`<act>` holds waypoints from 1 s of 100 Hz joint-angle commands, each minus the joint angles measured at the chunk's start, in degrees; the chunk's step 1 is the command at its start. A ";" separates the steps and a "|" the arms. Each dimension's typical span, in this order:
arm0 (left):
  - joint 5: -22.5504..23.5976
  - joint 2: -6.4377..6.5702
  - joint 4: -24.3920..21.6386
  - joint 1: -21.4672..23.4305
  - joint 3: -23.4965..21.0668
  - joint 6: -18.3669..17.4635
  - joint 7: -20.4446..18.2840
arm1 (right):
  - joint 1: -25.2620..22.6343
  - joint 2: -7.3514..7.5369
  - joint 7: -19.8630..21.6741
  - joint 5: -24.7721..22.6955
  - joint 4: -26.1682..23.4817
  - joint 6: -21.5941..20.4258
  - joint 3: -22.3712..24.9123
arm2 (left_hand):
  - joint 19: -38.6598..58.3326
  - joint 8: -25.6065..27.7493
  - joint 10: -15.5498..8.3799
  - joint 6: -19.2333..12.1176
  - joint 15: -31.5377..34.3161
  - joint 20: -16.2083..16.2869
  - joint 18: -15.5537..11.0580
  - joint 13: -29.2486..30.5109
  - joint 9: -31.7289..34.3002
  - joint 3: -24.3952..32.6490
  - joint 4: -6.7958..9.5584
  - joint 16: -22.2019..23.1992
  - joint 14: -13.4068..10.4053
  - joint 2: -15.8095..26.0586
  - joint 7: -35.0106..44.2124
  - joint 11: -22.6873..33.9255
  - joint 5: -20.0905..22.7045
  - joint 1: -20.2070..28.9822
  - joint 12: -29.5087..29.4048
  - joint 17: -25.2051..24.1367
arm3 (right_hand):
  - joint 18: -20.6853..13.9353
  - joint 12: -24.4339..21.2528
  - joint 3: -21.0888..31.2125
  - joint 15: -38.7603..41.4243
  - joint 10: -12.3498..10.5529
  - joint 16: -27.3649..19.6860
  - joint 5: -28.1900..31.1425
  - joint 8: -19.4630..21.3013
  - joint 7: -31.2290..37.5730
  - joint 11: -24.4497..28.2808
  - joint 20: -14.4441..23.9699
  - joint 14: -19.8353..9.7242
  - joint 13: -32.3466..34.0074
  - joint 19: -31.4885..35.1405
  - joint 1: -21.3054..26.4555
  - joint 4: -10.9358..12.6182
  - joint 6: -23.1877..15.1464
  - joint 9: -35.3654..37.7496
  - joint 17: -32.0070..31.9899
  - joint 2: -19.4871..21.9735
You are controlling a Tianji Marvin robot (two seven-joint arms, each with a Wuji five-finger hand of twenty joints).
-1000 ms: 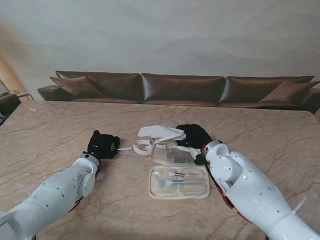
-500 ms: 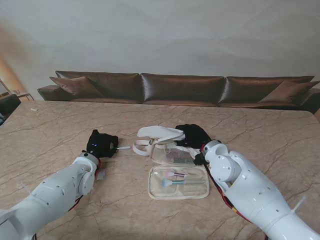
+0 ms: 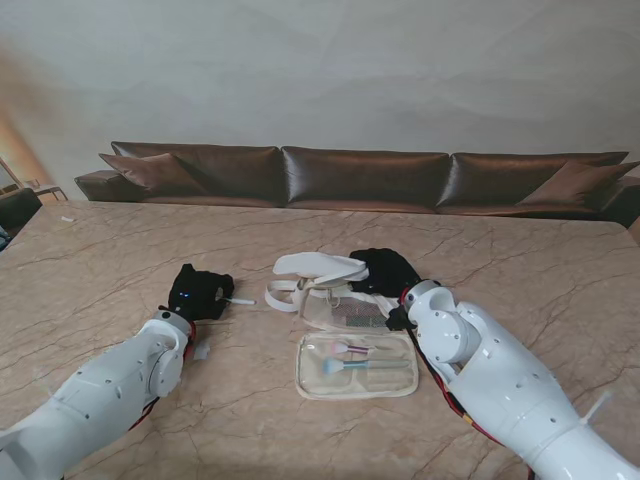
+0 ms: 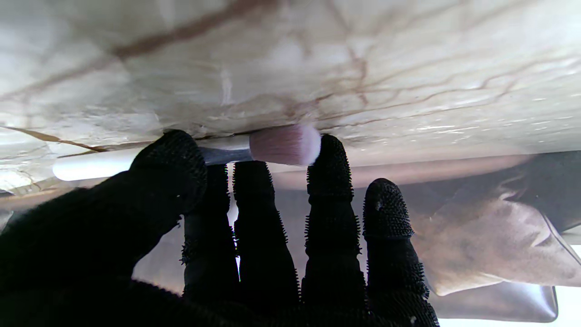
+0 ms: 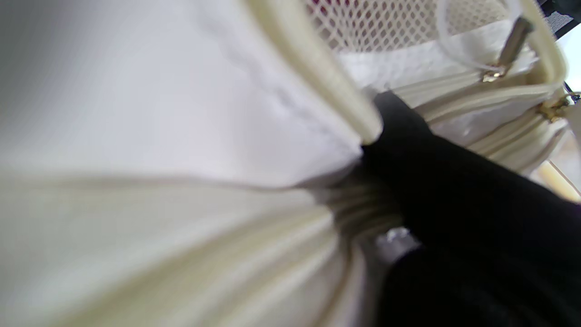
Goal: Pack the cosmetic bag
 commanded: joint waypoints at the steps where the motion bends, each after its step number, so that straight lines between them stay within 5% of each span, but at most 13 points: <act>1: 1.15 1.05 0.24 4.32 0.00 0.52 -2.06 | 0.20 -0.82 -0.02 0.45 -0.25 -0.15 -0.39 | 1.64 2.35 2.25 -4.11 2.41 0.02 -0.86 3.51 13.85 2.66 4.63 0.64 -0.83 -3.52 3.29 13.60 4.70 5.49 4.26 0.35 | -1.25 0.01 4.56 7.55 -0.59 1.93 2.99 -0.49 5.14 1.68 0.74 -3.53 6.37 6.30 4.85 1.27 -7.15 1.81 3.08 4.54; 29: 7.44 3.24 -9.32 9.52 -8.50 2.40 -3.53 | 0.66 -1.01 -0.38 0.59 0.19 -0.02 -0.75 | 1.81 2.64 2.61 -3.76 3.01 0.01 -1.27 4.46 14.40 4.92 4.98 2.75 -0.67 -5.41 3.95 15.48 5.12 5.22 7.55 0.75 | -1.15 0.01 4.51 7.56 -0.55 1.93 2.88 -0.49 5.10 1.71 0.73 -3.58 6.38 6.30 4.87 1.30 -7.09 1.80 3.05 4.59; 100: 16.52 4.77 -29.56 22.41 -21.91 4.65 -6.83 | 1.29 -1.58 -1.45 1.36 1.36 0.08 -1.54 | 1.90 2.53 3.13 -3.13 2.22 0.92 -0.66 5.05 14.85 5.40 5.00 4.44 0.23 -5.84 3.83 14.96 5.51 5.66 8.79 0.96 | -1.15 0.00 4.40 7.43 -0.58 1.86 2.87 -0.48 5.09 1.69 0.70 -3.55 6.35 6.31 4.94 1.34 -7.06 1.74 3.04 4.62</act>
